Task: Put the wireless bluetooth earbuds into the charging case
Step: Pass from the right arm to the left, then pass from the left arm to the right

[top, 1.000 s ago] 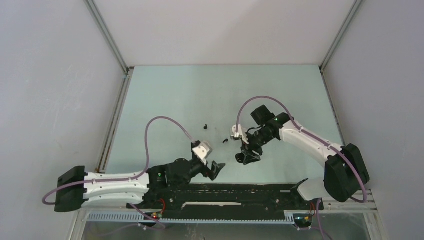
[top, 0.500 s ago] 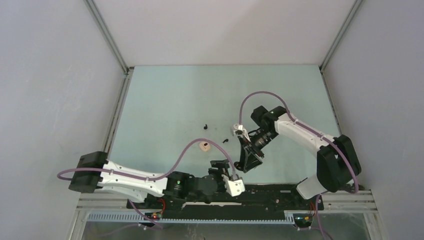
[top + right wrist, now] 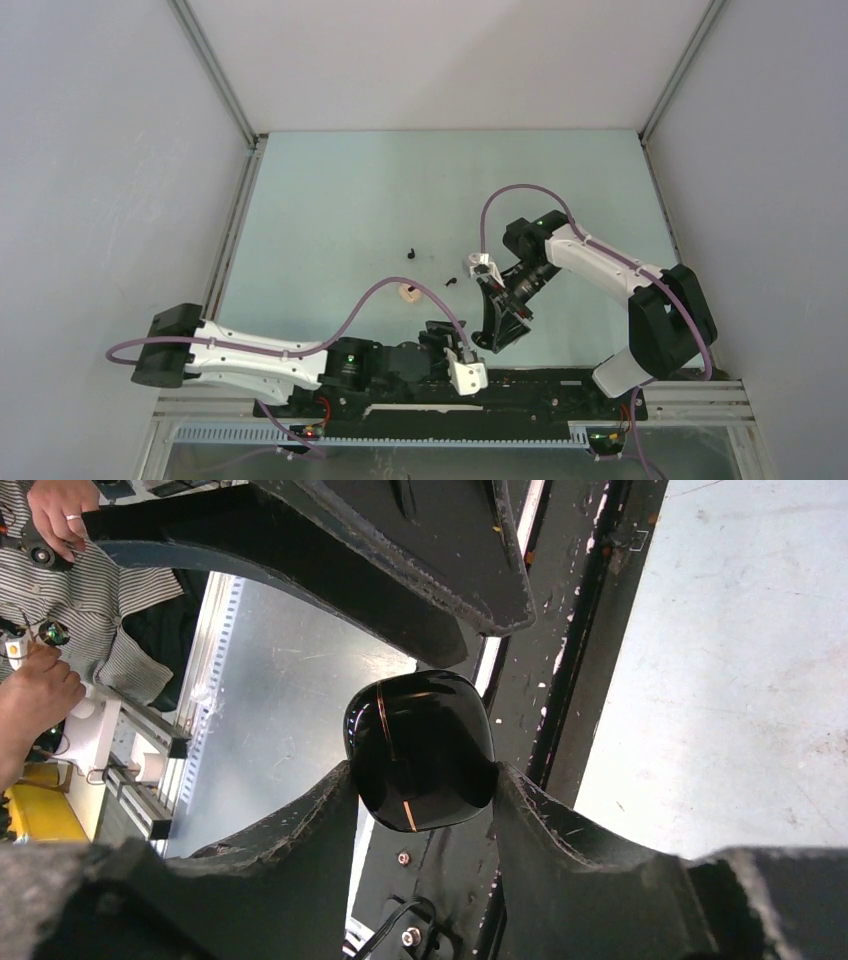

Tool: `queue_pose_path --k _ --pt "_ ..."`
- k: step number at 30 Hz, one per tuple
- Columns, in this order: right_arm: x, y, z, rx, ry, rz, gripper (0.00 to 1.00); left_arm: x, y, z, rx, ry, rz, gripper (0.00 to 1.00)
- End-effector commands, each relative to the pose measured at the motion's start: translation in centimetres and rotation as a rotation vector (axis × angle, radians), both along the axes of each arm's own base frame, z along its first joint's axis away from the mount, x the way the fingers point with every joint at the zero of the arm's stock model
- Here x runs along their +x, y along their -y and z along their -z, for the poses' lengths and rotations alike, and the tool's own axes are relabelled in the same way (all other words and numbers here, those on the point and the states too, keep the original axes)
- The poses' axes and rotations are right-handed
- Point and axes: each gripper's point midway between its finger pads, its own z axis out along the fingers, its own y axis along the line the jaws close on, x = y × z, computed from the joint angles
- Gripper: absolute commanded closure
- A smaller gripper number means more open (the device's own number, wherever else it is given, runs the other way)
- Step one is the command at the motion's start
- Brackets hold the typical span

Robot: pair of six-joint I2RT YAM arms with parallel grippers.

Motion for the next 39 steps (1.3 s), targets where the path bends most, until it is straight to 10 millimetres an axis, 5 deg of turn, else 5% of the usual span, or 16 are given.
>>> queue_pose_path --k 1,17,23,26,39 --pt "-0.1 -0.6 -1.9 0.070 0.048 -0.013 0.75 -1.2 1.4 -2.0 -0.047 -0.005 0.102 0.47" --pt "-0.6 -0.6 -1.4 0.046 0.047 -0.043 0.75 -1.7 3.9 -2.1 0.000 0.053 0.175 0.66" --pt "-0.6 -0.7 -1.7 0.053 0.056 -0.038 0.63 -1.6 4.0 -1.8 -0.016 0.033 0.157 0.99" --pt "-0.2 -0.7 -2.2 0.068 0.070 -0.015 0.54 -1.5 3.7 -1.6 -0.063 0.010 0.129 1.00" --pt "6.8 1.1 -3.1 0.071 0.269 0.360 0.38 -0.7 1.6 0.5 -0.273 -0.265 0.038 1.00"
